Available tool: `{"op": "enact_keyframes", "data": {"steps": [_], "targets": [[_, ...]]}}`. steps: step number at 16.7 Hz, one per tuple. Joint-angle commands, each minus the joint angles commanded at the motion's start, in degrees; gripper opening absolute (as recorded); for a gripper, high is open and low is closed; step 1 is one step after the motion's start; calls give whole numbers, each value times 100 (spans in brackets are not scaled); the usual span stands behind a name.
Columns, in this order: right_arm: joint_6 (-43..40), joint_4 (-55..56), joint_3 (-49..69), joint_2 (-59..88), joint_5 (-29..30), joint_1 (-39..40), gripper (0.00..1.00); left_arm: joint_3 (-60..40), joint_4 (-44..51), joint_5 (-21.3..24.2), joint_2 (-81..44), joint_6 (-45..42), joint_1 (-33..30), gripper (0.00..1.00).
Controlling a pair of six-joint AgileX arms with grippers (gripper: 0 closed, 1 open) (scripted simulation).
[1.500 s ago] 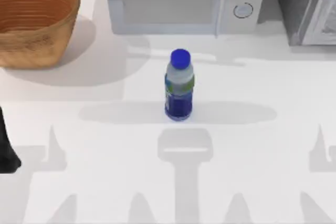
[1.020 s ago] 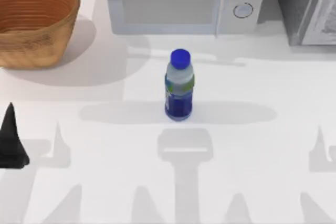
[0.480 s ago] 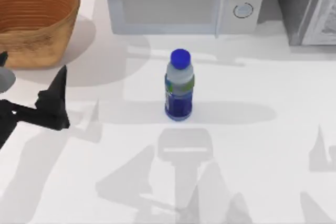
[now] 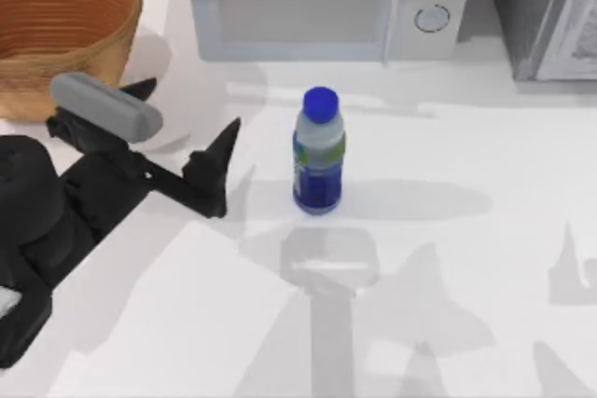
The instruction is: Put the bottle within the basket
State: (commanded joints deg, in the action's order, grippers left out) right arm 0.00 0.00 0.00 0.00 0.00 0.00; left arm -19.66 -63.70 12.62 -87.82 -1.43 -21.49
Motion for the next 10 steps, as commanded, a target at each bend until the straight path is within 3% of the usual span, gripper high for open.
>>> {"op": "enact_keyframes", "data": {"steps": [10], "targets": [[0, 0, 0, 0, 0, 0, 100, -700, -2308, 442, -3224, -80, -766, 100]]}}
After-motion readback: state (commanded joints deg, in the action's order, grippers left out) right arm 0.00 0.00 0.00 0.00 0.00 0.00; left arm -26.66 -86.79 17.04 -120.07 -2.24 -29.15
